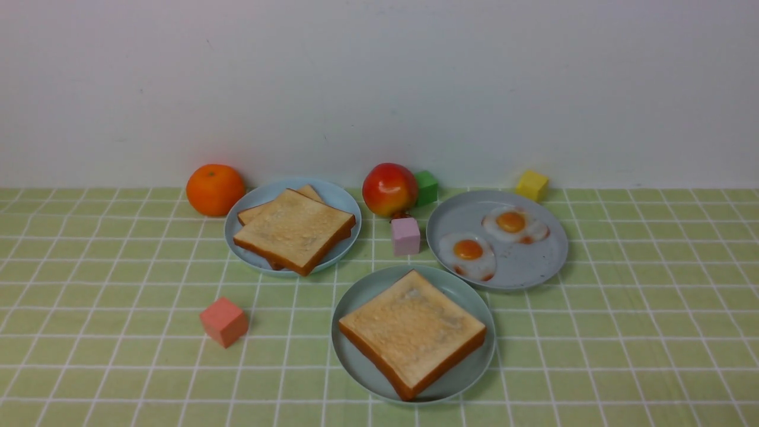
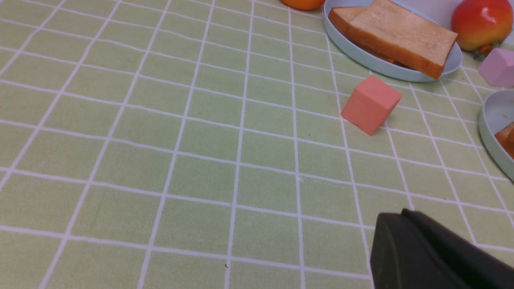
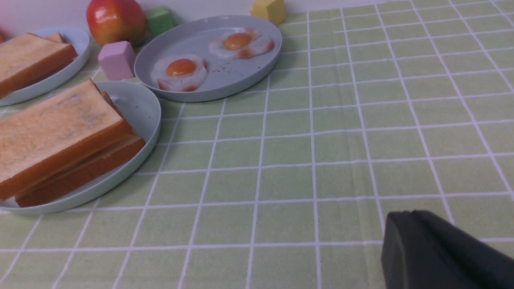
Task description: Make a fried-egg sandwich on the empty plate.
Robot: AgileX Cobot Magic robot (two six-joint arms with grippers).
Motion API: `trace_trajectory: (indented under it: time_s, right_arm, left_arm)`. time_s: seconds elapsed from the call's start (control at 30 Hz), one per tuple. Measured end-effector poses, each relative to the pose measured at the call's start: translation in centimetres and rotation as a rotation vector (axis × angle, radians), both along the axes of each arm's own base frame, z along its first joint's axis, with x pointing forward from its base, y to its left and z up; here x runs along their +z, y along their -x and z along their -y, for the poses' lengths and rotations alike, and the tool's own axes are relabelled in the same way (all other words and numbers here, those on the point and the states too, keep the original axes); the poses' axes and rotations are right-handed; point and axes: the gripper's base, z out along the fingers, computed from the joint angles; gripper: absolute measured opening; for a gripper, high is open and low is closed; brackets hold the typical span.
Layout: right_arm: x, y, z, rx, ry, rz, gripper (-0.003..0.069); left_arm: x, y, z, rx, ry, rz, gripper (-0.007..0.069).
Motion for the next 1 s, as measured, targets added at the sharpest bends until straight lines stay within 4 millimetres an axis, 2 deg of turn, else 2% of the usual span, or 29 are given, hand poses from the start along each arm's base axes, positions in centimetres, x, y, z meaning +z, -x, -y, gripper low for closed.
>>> trace_trajectory:
  time_s: [1.0]
  right_arm:
    - [0.00, 0.00, 0.00, 0.000, 0.000, 0.000, 0.0057]
  left_arm:
    - [0.00, 0.00, 0.00, 0.000, 0.000, 0.000, 0.0005]
